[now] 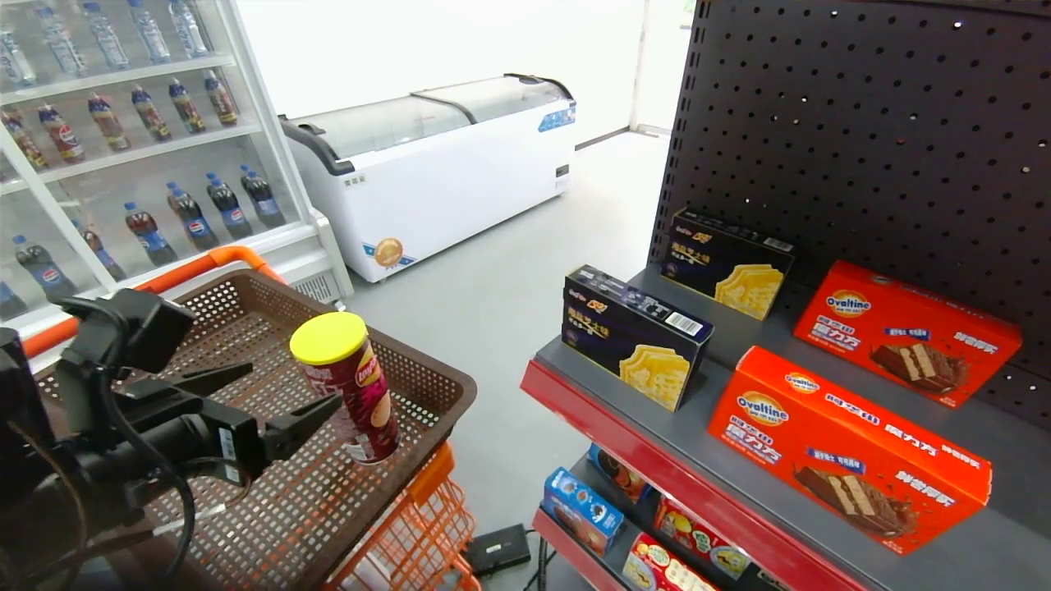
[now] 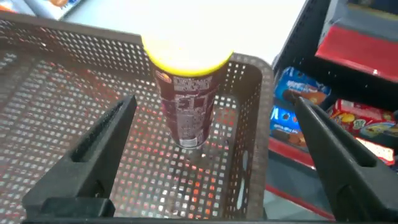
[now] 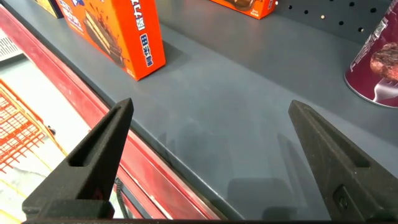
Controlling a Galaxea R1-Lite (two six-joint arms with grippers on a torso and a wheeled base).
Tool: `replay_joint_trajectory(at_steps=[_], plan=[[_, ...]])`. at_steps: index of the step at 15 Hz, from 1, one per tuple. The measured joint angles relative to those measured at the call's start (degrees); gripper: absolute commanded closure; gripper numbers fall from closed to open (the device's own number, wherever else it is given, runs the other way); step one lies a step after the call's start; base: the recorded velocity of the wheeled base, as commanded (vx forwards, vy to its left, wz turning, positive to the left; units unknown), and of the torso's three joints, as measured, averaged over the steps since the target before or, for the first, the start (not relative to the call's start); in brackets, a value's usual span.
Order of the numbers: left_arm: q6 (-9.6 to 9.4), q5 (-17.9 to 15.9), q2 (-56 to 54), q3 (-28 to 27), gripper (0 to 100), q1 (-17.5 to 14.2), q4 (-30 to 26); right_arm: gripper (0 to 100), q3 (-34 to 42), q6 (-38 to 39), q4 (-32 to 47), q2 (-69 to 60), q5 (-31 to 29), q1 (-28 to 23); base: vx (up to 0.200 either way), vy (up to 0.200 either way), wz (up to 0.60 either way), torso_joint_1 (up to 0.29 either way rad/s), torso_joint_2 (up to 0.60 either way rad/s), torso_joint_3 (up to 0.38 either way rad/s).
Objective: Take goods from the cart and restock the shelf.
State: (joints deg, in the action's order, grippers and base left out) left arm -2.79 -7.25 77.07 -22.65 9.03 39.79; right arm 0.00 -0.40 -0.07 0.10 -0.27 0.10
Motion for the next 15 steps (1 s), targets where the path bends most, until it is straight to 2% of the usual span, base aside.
replay_joint_trajectory(at_steps=[5,11,15], plan=[[-0.02,0.0,11.7,1.4,0,0.1,10.0,0,0.0,0.0,0.0,0.0,0.0,0.0,0.0,0.0,0.0,0.0,0.0,0.0],[0.0,0.0,25.8,0.7,0,0.1,27.4,0,0.0,0.0,0.0,0.0,0.0,0.0,0.0,0.0,0.0,0.0,0.0,0.0],[0.0,0.0,31.9,-0.4,0,-0.1,32.7,0,0.0,0.0,0.0,0.0,0.0,0.0,0.0,0.0,0.0,0.0,0.0,0.0]])
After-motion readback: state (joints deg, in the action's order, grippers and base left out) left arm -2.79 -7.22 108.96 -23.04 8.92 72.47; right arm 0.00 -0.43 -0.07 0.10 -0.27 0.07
